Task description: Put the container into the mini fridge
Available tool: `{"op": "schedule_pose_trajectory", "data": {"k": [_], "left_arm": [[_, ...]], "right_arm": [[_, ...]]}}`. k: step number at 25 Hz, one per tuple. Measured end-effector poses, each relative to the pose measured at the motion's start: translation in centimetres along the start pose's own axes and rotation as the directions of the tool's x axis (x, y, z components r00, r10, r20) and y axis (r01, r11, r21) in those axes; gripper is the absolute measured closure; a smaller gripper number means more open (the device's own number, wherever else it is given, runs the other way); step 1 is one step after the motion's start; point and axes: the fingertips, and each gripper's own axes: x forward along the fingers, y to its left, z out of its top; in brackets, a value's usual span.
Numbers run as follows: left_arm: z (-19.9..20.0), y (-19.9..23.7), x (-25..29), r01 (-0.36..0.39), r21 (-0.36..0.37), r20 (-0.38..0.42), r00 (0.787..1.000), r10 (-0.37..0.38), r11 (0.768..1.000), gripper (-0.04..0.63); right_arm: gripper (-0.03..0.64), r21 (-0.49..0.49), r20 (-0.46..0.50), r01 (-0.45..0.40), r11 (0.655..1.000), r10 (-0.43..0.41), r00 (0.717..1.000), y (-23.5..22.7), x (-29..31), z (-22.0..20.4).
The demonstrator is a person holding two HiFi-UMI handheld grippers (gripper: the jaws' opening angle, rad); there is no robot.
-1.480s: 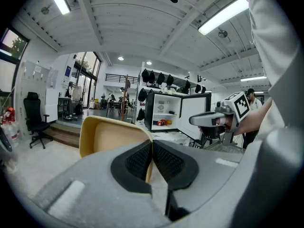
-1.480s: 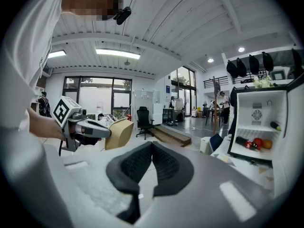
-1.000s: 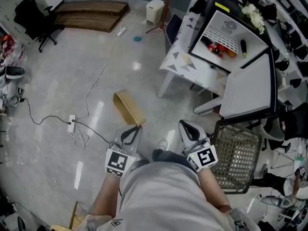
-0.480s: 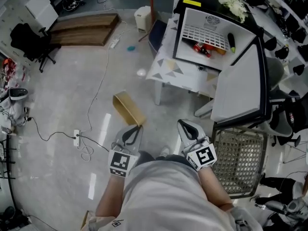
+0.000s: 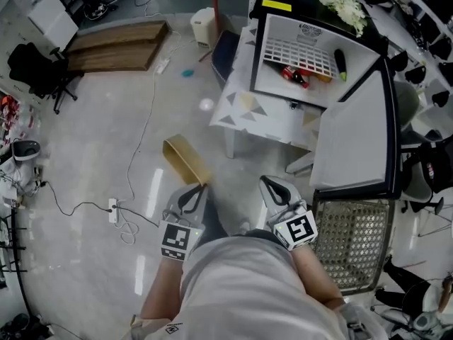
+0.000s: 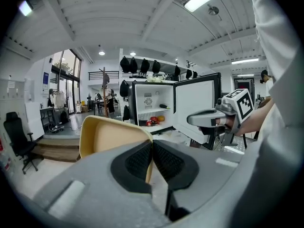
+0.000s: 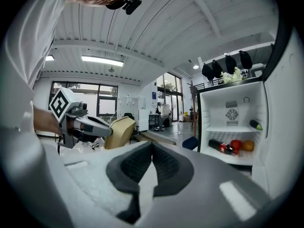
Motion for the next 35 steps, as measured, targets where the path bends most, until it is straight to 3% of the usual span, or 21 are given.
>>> {"op": "schedule_pose_trajectory", "data": {"k": [13, 22, 29, 35], "left_arm": [[1.5, 14.8, 7.8, 0.071, -0.008, 0.028, 0.997, -0.07, 0.997, 0.578], [2.2, 23.4, 10.6, 0.157, 0.008, 0.043, 0.987, -0.157, 0.988, 0.578], [2.2, 26.0, 11.9, 0.221, 0.016, 0.043, 0.974, -0.221, 0.975, 0.578], [2.3, 24.7, 14.1, 0.305, 0.034, 0.029, 0.952, -0.306, 0.952, 0.578]], "right_arm": [[0.614, -0.02, -0.05, 0.059, 0.998, -0.06, 0.997, -3.0, 14.6, 2.6], [0.613, -0.035, -0.074, 0.148, 0.988, -0.151, 0.986, -3.7, 23.0, 4.8], [0.613, -0.033, -0.103, 0.207, 0.978, -0.209, 0.972, -3.6, 25.3, 4.6], [0.614, -0.022, -0.099, 0.276, 0.961, -0.277, 0.956, -5.0, 25.1, 4.6]]}}
